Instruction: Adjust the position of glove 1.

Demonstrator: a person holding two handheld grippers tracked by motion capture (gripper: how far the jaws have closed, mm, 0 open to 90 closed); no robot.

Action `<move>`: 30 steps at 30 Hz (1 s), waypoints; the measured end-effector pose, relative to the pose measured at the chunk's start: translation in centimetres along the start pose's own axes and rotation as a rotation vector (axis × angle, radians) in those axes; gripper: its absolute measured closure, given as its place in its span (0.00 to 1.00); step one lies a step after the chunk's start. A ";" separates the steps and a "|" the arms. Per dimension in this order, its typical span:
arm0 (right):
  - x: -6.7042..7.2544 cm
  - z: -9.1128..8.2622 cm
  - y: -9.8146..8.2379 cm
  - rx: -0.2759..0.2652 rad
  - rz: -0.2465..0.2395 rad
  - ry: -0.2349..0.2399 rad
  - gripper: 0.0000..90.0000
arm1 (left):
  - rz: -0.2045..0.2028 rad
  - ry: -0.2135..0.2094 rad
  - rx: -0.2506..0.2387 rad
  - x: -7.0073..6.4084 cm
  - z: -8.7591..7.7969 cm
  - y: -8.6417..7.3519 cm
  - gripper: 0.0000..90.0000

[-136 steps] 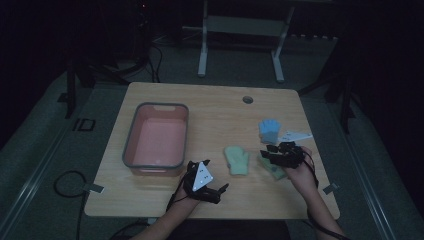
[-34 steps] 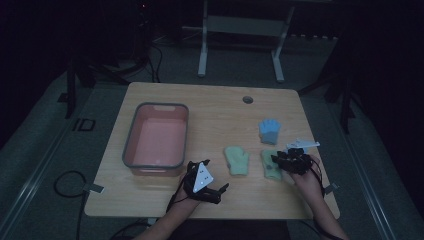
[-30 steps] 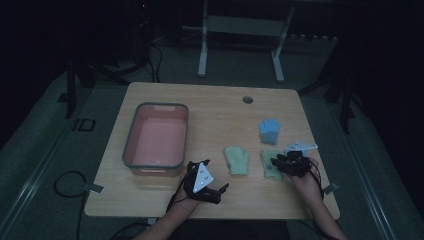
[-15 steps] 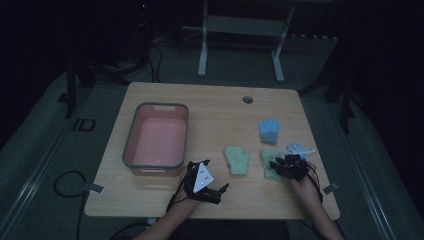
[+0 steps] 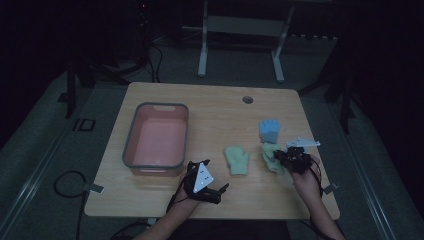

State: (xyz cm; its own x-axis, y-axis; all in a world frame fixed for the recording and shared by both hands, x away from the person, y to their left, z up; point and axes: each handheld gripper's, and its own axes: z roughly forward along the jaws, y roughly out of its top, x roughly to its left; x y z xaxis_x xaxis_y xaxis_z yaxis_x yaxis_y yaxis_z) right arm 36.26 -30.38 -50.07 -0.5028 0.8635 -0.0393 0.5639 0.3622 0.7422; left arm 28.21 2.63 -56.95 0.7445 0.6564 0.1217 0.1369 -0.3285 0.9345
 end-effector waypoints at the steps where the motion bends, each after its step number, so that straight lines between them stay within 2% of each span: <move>1: 0.0 0.0 0.0 0.000 0.000 0.000 0.93 | 0.000 0.000 0.000 0.0 0.0 0.0 0.00; 2: 0.2 -0.4 1.0 -0.016 -0.013 -0.008 0.93 | 0.000 0.000 0.000 0.0 0.0 0.0 0.00; 5: 0.6 -0.7 1.8 -0.032 -0.028 -0.005 0.93 | 0.000 0.000 0.000 0.0 0.0 0.0 0.00; 6: 1.1 -0.9 2.6 -0.048 -0.047 -0.005 0.93 | 0.000 -0.001 -0.001 0.0 0.0 0.0 0.00; 11: 2.0 -0.9 3.7 -0.064 -0.063 -0.002 0.93 | 0.000 0.000 0.000 0.0 0.0 0.0 0.00; 12: 2.7 -0.9 4.2 -0.076 -0.070 0.002 0.93 | 0.001 0.000 0.000 0.0 0.0 0.0 0.00; 14: 3.1 -0.9 4.4 -0.078 -0.077 0.002 0.93 | 0.001 0.000 0.000 0.0 0.0 0.0 0.00; 15: 4.0 -0.7 4.7 -0.084 -0.094 0.005 0.93 | 0.002 0.000 0.000 0.0 0.0 0.0 0.00; 16: 4.0 -0.7 4.7 -0.084 -0.094 0.005 0.93 | 0.002 0.000 0.000 0.0 0.0 0.0 0.00; 17: 4.9 -0.5 5.0 -0.085 -0.119 0.012 0.93 | 0.004 0.001 -0.001 0.0 0.0 0.0 0.00; 19: 5.3 -0.3 5.1 -0.083 -0.122 0.015 0.93 | 0.004 0.001 0.000 0.0 0.0 0.0 0.00; 20: 6.1 0.0 5.3 -0.076 -0.135 0.017 0.93 | 0.004 0.000 -0.001 -0.1 0.0 0.0 0.00; 21: 6.1 0.0 5.3 -0.076 -0.135 0.017 0.93 | 0.005 0.000 -0.001 -0.1 0.0 0.0 0.00; 23: 7.3 0.6 5.5 -0.071 -0.145 0.034 0.93 | 0.003 -0.001 -0.001 0.0 0.0 0.0 0.00; 24: 7.3 0.6 5.5 -0.071 -0.145 0.034 0.93 | 0.003 -0.001 0.000 0.0 0.0 0.0 0.00; 30: 9.6 2.3 5.2 -0.043 -0.170 0.055 0.93 | 0.000 -0.002 -0.001 0.0 0.0 0.0 0.00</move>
State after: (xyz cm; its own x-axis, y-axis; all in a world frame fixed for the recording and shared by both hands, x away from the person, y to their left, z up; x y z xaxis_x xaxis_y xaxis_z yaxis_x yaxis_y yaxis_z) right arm 35.84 -19.40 -48.08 -0.6243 0.7700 -0.1314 0.4395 0.4853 0.7559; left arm 28.23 2.66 -56.95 0.7455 0.6553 0.1214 0.1361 -0.3280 0.9348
